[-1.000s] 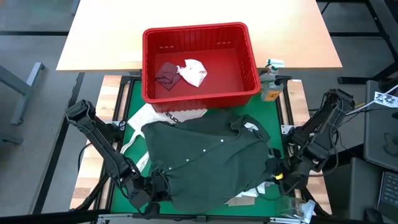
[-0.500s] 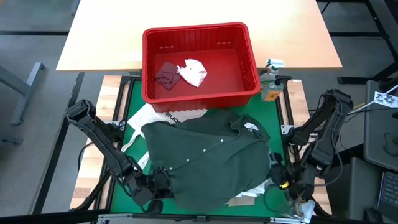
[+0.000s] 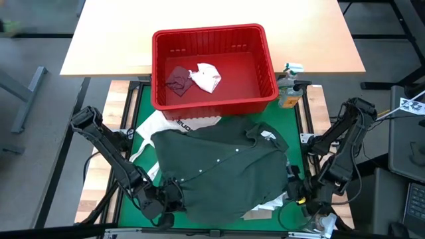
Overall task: Fold Laundry from Bin
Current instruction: Fold the green shirt
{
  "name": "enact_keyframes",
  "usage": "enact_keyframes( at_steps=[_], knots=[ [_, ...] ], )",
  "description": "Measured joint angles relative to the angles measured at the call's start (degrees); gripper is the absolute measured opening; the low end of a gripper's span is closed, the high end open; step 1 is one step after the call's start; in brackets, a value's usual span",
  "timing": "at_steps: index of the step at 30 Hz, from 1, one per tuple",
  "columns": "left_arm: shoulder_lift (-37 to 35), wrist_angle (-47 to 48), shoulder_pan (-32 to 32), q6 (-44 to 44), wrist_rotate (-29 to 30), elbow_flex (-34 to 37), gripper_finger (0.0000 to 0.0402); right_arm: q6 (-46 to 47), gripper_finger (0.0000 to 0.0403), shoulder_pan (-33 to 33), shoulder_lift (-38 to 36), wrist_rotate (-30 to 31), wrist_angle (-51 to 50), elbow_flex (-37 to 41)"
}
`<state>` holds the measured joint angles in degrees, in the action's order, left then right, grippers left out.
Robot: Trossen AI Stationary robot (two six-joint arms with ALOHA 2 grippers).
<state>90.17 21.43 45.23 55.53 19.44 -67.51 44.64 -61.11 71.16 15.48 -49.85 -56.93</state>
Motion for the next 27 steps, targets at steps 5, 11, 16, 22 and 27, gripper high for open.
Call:
enact_keyframes(
  at_steps=[5, 11, 16, 22, 27],
  knots=[
    [0.0, 0.0, 0.0, 0.0, 0.0, 0.0, 0.0000, -0.1, 0.0198, 0.0, 0.0, 2.0, -0.4, 0.0],
    [0.0, 0.0, -0.2, 0.0, 0.0, 0.0, 0.0000, -1.0, 0.0258, 0.0, 0.0, -0.1, -4.3, 0.0],
    [0.0, 0.0, -0.7, -0.1, 0.0, 0.0, 0.0000, -1.7, 0.0282, 0.0, 0.0, -1.2, -6.1, 0.0],
    [0.0, 0.0, -1.4, -0.1, 0.0, 0.0, 0.0000, -1.6, 0.0284, 0.0, 0.0, 4.1, -9.2, 0.0],
    [0.0, 0.0, -1.4, -0.1, 0.0, 0.0, 0.0000, -1.7, 0.0285, 0.0, 1.0, 5.6, -9.1, 0.0]
  ],
)
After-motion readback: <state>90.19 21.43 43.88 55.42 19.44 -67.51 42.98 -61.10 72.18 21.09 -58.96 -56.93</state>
